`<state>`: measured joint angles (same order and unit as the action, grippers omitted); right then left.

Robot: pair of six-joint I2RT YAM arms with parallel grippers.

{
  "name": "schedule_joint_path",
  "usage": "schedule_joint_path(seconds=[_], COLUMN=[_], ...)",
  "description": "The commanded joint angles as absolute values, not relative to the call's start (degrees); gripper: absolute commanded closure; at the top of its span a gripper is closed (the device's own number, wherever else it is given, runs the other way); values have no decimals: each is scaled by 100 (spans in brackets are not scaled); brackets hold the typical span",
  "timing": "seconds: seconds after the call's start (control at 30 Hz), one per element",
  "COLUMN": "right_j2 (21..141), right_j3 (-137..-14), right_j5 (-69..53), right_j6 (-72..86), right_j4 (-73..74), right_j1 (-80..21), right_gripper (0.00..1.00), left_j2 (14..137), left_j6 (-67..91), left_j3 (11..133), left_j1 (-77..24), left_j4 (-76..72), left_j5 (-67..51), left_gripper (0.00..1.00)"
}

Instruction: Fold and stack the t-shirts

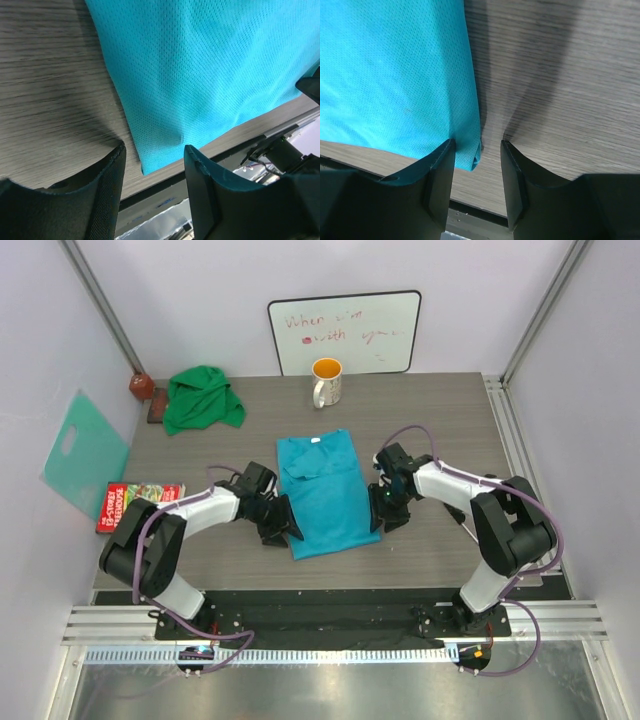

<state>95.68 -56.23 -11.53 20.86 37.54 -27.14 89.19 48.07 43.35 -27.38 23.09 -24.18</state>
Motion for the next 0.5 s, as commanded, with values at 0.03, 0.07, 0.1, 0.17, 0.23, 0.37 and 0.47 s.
schedule_joint_path(seconds=[0.03,0.07,0.1,0.17,0.23,0.37,0.47], right_j2=[9826,9904,10018,10168,10371,10555,10617], right_j3=[-5572,-5581,-5572,-5598,-5634,-5669,-5678], right_j5=[-1432,-1485,-1564,-1617,-1757,-1837,-1898], right_j6=[1978,1969,1951,1942,1916,1907,1898], right_j4=[3736,3735,3727,3727,3744,3753,3779], right_j1=[-2689,-2689,-2689,-2689,-2698,-2689,-2690], right_gripper=[53,53,53,53,53,53,58], left_j2=[9157,9193,9219,9290,9316,9334,9282], left_j6=[4816,4816,4825,4851,4860,4895,4939], left_j3=[4184,4175,4157,4157,4157,4131,4070], left_j1=[-2804,-2821,-2830,-2883,-2935,-2979,-3032], left_j4=[2162,2127,2110,2057,2048,2030,2013], left_j5=[-2663,-2672,-2681,-2733,-2725,-2733,-2725], left_gripper=[49,49,49,49,49,50,50])
